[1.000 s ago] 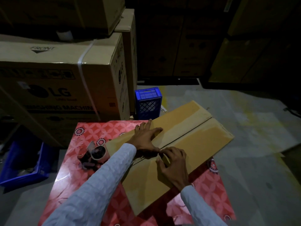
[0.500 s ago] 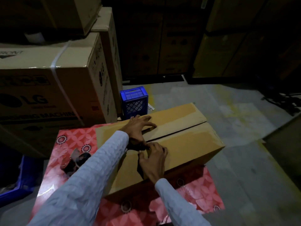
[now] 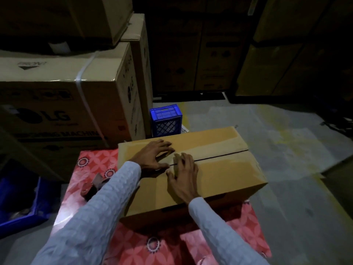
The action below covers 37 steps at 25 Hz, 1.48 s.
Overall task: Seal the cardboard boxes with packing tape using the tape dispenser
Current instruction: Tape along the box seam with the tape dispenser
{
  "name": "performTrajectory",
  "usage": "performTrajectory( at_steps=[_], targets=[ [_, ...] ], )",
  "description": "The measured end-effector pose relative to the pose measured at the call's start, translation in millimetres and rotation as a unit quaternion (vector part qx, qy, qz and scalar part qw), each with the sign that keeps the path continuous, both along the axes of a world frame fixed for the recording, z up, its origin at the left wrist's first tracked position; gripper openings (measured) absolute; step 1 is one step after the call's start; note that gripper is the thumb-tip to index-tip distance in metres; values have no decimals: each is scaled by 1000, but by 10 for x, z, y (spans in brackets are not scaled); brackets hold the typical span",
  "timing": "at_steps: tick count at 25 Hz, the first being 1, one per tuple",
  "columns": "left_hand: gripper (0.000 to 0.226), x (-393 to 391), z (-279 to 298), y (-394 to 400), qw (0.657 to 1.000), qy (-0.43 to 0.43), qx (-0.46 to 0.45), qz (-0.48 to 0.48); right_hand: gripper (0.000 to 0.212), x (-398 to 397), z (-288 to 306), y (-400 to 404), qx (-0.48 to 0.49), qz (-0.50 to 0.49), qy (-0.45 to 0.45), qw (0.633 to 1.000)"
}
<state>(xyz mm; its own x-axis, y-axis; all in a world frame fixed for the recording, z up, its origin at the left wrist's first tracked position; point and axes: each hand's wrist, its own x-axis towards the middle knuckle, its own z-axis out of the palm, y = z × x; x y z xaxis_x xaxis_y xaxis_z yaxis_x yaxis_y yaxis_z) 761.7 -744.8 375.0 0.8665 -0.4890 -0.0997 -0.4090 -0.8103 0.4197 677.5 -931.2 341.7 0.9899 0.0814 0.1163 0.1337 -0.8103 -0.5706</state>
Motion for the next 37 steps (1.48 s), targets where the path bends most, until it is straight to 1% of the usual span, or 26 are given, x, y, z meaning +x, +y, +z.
performTrajectory(
  at_steps=[3, 5, 7, 8, 10, 11, 13, 14, 15, 16, 17, 18, 20, 22, 24, 26, 27, 29, 31, 33, 35, 37],
  targets=[
    [58, -234, -2, 159, 996, 0, -45, 72, 61, 115, 24, 184, -60, 70, -1, 996],
    [44, -380, -29, 290, 984, 0, -106, 144, 58, 175, 48, 339, -79, 97, 1, 992],
    [31, -518, -56, 504, 958, -8, -186, 218, 56, 227, 65, 548, -89, 124, -4, 988],
    [28, -592, -56, 615, 944, -13, -225, 241, 56, 239, 63, 658, -89, 142, -5, 986],
    [27, -761, -71, 870, 917, -36, -282, 281, 57, 221, 48, 899, -84, 190, -10, 978],
    [27, -865, -98, 1023, 903, -49, -292, 313, 58, 202, 32, 1046, -80, 217, -17, 973],
    [27, -1061, -199, 1313, 868, -52, -293, 397, 59, 162, -6, 1312, -79, 256, -20, 963],
    [26, -1166, -298, 1463, 849, -37, -286, 443, 60, 138, -32, 1447, -84, 262, -16, 961],
    [21, -1260, -427, 1594, 834, -8, -270, 481, 62, 120, -54, 1557, -94, 257, -14, 962],
    [22, -1368, -550, 1722, 821, 32, -241, 517, 66, 100, -82, 1666, -107, 245, -11, 963],
    [32, -1455, -682, 1824, 810, 76, -212, 542, 71, 81, -109, 1730, -119, 230, -8, 966],
    [41, -1535, -792, 1897, 805, 114, -181, 554, 75, 59, -128, 1758, -124, 217, -5, 968],
    [46, -1641, -917, 1940, 792, 157, -149, 571, 77, 20, -135, 1778, -121, 205, -10, 971],
    [48, -1677, -995, 1958, 766, 192, -147, 596, 77, 11, -119, 1823, -121, 200, -14, 972],
    [49, -1674, -1144, 1973, 747, 222, -148, 609, 81, -19, -95, 1870, -110, 191, -18, 975],
    [51, -1645, -1321, 1993, 749, 263, -148, 590, 88, -43, -70, 1925, -85, 177, -10, 980],
    [44, -1631, -1416, 2000, 748, 279, -157, 582, 90, -57, -55, 1952, -74, 171, -6, 983],
    [24, -1630, -1478, 1970, 745, 282, -172, 579, 89, -94, -32, 2001, -62, 158, -7, 985],
    [17, -1652, -1447, 1948, 736, 267, -172, 598, 90, -141, -37, 2074, -53, 147, -7, 988],
    [21, -1639, -1513, 1906, 717, 256, -186, 621, 94, -181, -42, 2148, -44, 137, 3, 990],
    [35, -1633, -1513, 1846, 702, 240, -190, 643, 99, -191, -57, 2195, -36, 129, 15, 991],
    [38, -1630, -1493, 1829, 696, 221, -199, 653, 101, -188, -69, 2236, -23, 128, 23, 991]
  ],
)
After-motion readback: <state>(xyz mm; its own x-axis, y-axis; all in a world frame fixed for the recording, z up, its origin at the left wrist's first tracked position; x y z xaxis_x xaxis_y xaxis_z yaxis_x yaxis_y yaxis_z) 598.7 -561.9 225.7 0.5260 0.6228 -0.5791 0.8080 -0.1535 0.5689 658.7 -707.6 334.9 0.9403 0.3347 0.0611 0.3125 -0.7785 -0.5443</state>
